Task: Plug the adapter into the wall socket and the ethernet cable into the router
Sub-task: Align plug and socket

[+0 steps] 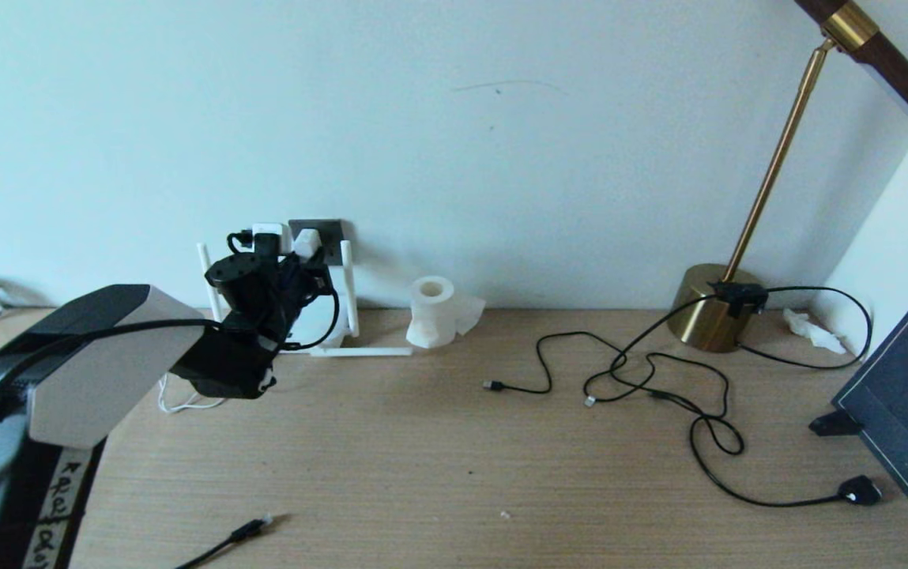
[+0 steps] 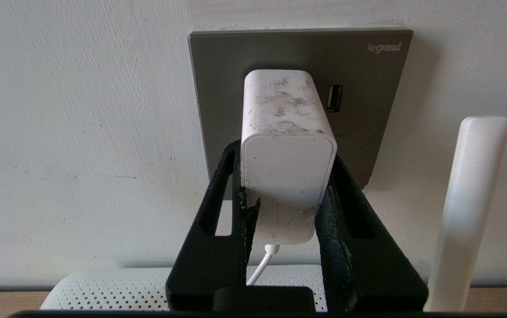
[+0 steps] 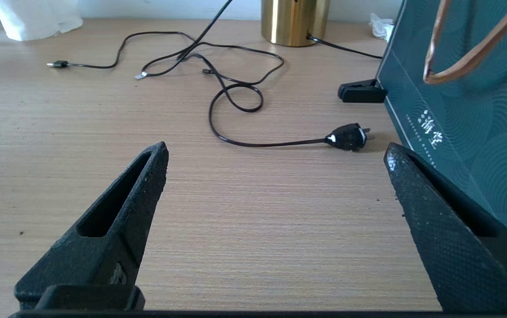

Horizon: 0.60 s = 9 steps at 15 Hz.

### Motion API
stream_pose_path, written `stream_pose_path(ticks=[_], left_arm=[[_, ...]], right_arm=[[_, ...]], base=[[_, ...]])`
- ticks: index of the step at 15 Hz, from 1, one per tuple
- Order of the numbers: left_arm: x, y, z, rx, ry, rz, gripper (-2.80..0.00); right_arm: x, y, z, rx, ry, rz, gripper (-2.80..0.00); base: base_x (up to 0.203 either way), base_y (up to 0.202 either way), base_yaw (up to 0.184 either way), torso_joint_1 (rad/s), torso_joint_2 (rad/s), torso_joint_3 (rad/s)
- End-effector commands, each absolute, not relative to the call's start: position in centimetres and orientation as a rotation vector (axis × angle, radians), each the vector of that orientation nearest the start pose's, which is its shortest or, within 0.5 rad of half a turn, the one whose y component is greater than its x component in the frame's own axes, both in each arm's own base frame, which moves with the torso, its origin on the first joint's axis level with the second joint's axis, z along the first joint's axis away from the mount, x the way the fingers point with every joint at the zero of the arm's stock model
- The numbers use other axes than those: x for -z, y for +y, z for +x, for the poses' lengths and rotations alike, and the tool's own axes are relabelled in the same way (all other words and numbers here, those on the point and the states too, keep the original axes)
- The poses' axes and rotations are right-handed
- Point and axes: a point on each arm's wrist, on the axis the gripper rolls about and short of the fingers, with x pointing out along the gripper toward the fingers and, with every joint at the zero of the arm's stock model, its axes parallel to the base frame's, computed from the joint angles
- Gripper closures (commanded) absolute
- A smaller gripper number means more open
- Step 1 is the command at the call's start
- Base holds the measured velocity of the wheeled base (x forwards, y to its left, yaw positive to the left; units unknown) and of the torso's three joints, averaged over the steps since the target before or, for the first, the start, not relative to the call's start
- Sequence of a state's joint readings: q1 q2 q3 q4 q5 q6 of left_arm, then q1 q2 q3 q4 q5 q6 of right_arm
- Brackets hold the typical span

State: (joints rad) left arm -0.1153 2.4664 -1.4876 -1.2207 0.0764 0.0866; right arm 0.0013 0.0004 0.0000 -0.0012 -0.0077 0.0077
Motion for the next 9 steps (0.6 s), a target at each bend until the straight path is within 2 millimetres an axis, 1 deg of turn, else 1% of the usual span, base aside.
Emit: stream_pose_path(ticks=[1, 4, 9], left_arm=[[-11.10, -5.52, 49.30, 0.027, -0.252, 0.063, 0.00], [-11.42, -5.52, 49.41, 0.019, -0.256, 0.061, 0.00], [-11.18, -5.53, 49.47, 0.019, -0.250, 0.062, 0.00]], right_arm=[[-7.53, -0.02, -2.26, 0.006, 0.001, 0.008, -2.80], [-7.55, -0.02, -2.27, 0.006, 0.000, 0.008, -2.80], [-7.53, -0.02, -2.26, 0.006, 0.001, 0.008, -2.80]], base=[[0.000, 0.000, 0.000, 0.000, 0.00, 0.000], [0.000, 0.000, 0.000, 0.000, 0.00, 0.000], [0.000, 0.000, 0.000, 0.000, 0.00, 0.000]])
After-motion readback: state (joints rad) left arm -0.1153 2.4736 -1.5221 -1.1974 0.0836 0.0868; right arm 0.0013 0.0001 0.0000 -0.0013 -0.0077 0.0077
